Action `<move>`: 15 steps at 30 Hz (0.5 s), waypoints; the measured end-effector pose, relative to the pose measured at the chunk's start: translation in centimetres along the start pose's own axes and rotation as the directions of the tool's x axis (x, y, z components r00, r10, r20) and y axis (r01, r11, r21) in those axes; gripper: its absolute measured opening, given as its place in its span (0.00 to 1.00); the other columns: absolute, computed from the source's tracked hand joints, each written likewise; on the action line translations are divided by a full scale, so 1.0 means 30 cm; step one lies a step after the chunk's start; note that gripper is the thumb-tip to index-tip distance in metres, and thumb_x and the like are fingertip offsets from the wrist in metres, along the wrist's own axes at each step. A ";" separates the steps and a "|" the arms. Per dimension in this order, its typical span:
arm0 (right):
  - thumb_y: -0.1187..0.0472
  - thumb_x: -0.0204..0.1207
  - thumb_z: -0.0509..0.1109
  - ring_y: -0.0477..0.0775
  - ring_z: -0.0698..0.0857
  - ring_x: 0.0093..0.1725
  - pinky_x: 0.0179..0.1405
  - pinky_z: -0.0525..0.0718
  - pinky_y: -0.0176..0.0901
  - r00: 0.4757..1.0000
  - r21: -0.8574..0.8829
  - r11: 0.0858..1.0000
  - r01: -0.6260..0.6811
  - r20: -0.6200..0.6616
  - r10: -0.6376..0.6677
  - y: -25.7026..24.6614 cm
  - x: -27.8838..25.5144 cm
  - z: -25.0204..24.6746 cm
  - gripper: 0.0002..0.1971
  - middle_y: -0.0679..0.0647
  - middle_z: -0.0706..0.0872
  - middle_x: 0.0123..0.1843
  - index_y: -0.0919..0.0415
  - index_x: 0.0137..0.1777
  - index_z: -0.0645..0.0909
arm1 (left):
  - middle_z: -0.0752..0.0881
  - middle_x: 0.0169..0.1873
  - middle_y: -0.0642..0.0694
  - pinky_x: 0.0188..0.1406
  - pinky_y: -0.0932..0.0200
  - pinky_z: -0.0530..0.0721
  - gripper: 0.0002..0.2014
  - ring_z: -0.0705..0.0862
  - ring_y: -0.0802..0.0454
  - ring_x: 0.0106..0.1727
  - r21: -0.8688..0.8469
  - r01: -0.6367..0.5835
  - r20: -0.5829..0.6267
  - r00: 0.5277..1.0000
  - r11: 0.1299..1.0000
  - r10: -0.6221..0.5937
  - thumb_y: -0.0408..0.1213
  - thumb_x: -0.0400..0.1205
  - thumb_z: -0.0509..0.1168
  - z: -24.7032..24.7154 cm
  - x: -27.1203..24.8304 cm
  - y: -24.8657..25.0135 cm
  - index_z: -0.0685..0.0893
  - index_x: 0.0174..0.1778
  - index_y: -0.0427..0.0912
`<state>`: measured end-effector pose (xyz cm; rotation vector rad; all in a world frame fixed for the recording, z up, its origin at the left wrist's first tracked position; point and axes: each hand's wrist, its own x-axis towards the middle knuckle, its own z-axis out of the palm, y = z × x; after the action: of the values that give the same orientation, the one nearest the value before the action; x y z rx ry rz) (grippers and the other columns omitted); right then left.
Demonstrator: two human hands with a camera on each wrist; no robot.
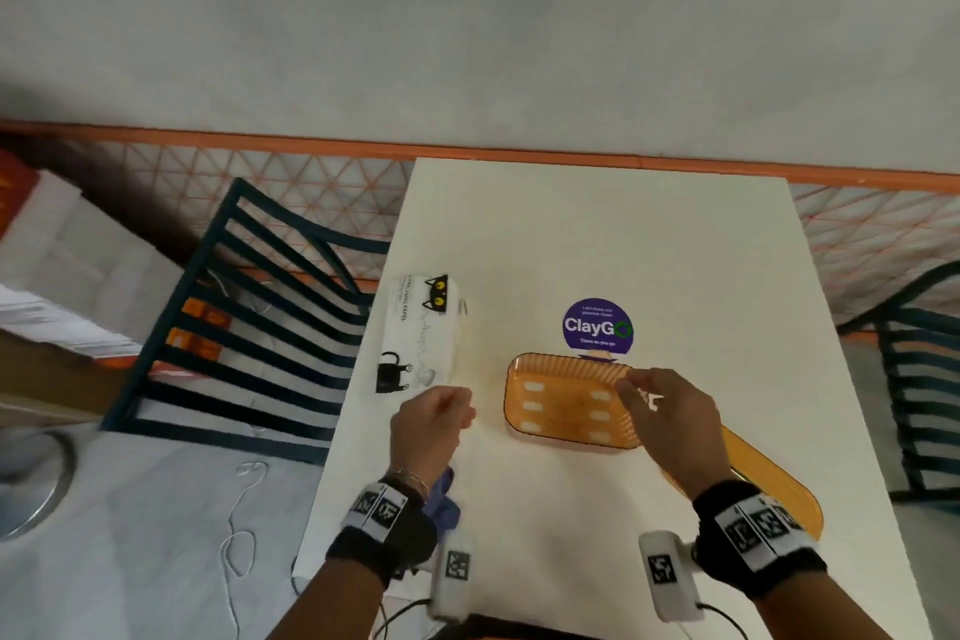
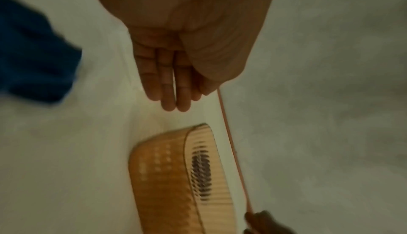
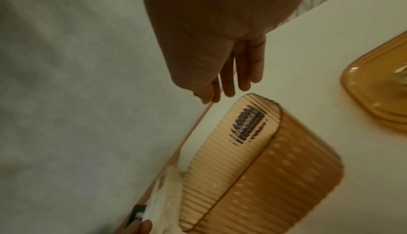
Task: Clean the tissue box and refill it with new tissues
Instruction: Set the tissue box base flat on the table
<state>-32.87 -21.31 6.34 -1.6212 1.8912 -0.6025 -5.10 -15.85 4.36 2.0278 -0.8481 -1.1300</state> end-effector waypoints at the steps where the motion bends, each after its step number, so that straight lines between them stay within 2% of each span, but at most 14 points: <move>1: 0.51 0.78 0.76 0.52 0.89 0.52 0.53 0.88 0.50 0.999 0.017 0.999 0.034 0.042 -0.034 -0.021 0.008 0.005 0.09 0.48 0.93 0.52 0.54 0.54 0.89 | 0.93 0.42 0.58 0.56 0.50 0.90 0.10 0.90 0.60 0.48 0.129 -0.090 -0.058 0.993 0.988 0.098 0.47 0.80 0.72 -0.029 -0.004 0.001 0.91 0.55 0.51; 3: 0.51 0.78 0.77 0.49 0.89 0.50 0.51 0.87 0.46 0.986 0.029 0.995 0.097 0.131 -0.100 -0.065 0.024 0.026 0.08 0.46 0.93 0.52 0.52 0.53 0.89 | 0.88 0.54 0.61 0.63 0.54 0.83 0.18 0.84 0.59 0.58 0.395 -0.217 -0.143 0.945 0.893 0.293 0.50 0.77 0.75 -0.071 -0.004 0.007 0.87 0.62 0.55; 4: 0.51 0.78 0.77 0.48 0.89 0.50 0.51 0.86 0.45 0.975 0.027 0.990 0.137 0.172 -0.139 -0.087 0.031 0.039 0.08 0.45 0.92 0.52 0.51 0.53 0.89 | 0.85 0.61 0.59 0.69 0.53 0.79 0.23 0.81 0.56 0.65 0.508 -0.232 -0.149 0.925 0.829 0.350 0.50 0.75 0.76 -0.083 0.006 0.010 0.84 0.67 0.56; 6: 0.50 0.78 0.76 0.46 0.88 0.51 0.50 0.83 0.40 0.941 0.030 0.975 0.219 0.257 -0.219 -0.132 0.039 0.069 0.06 0.43 0.92 0.52 0.48 0.53 0.88 | 0.74 0.79 0.54 0.82 0.48 0.67 0.33 0.69 0.51 0.81 0.686 -0.195 -0.089 0.934 0.701 0.347 0.51 0.78 0.73 -0.092 0.036 0.008 0.74 0.80 0.54; 8: 0.52 0.79 0.75 0.45 0.87 0.54 0.50 0.79 0.35 0.882 0.033 0.944 0.327 0.347 -0.318 -0.181 0.039 0.096 0.06 0.41 0.90 0.55 0.45 0.55 0.88 | 0.61 0.87 0.51 0.87 0.49 0.56 0.34 0.57 0.51 0.88 0.782 -0.184 -0.022 0.947 0.596 0.321 0.50 0.84 0.68 -0.084 0.067 -0.015 0.65 0.86 0.51; 9: 0.53 0.80 0.73 0.45 0.87 0.56 0.51 0.78 0.34 0.838 0.025 0.919 0.394 0.401 -0.370 -0.207 0.036 0.111 0.09 0.40 0.89 0.59 0.44 0.58 0.87 | 0.60 0.88 0.50 0.87 0.51 0.56 0.32 0.56 0.51 0.89 0.805 -0.185 -0.009 0.946 0.564 0.324 0.48 0.86 0.66 -0.075 0.078 -0.030 0.65 0.86 0.51; 11: 0.54 0.80 0.71 0.46 0.83 0.65 0.60 0.78 0.36 0.729 -0.006 0.846 0.533 0.511 -0.456 -0.262 0.032 0.144 0.16 0.40 0.84 0.68 0.43 0.67 0.82 | 0.67 0.85 0.48 0.84 0.50 0.64 0.25 0.62 0.50 0.87 0.815 -0.210 -0.002 0.931 0.539 0.365 0.42 0.87 0.63 -0.057 0.087 -0.055 0.72 0.82 0.51; 13: 0.53 0.80 0.70 0.49 0.78 0.73 0.70 0.76 0.41 0.647 -0.053 0.771 0.635 0.581 -0.494 -0.312 0.036 0.186 0.24 0.41 0.78 0.77 0.41 0.76 0.76 | 0.77 0.79 0.48 0.74 0.50 0.76 0.19 0.73 0.48 0.81 0.854 -0.219 0.012 0.915 0.472 0.403 0.37 0.86 0.63 -0.043 0.088 -0.063 0.80 0.73 0.52; 14: 0.54 0.80 0.70 0.50 0.76 0.75 0.73 0.74 0.42 0.621 -0.074 0.734 0.675 0.595 -0.511 -0.336 0.040 0.212 0.27 0.42 0.75 0.80 0.40 0.79 0.72 | 0.82 0.73 0.50 0.68 0.50 0.81 0.16 0.78 0.48 0.77 0.868 -0.217 0.006 0.904 0.446 0.428 0.36 0.84 0.66 -0.042 0.088 -0.065 0.84 0.67 0.53; 15: 0.55 0.80 0.71 0.51 0.74 0.76 0.75 0.73 0.43 0.597 -0.094 0.697 0.711 0.604 -0.527 -0.355 0.047 0.242 0.30 0.43 0.72 0.83 0.41 0.81 0.69 | 0.86 0.67 0.51 0.60 0.50 0.85 0.15 0.84 0.48 0.71 0.859 -0.228 -0.012 0.886 0.458 0.464 0.35 0.80 0.72 -0.044 0.088 -0.068 0.87 0.62 0.53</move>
<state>-20.34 -24.24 7.90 -2.4049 0.9861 -0.0364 -2.39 -16.47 2.09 2.4549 -1.8401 -0.1449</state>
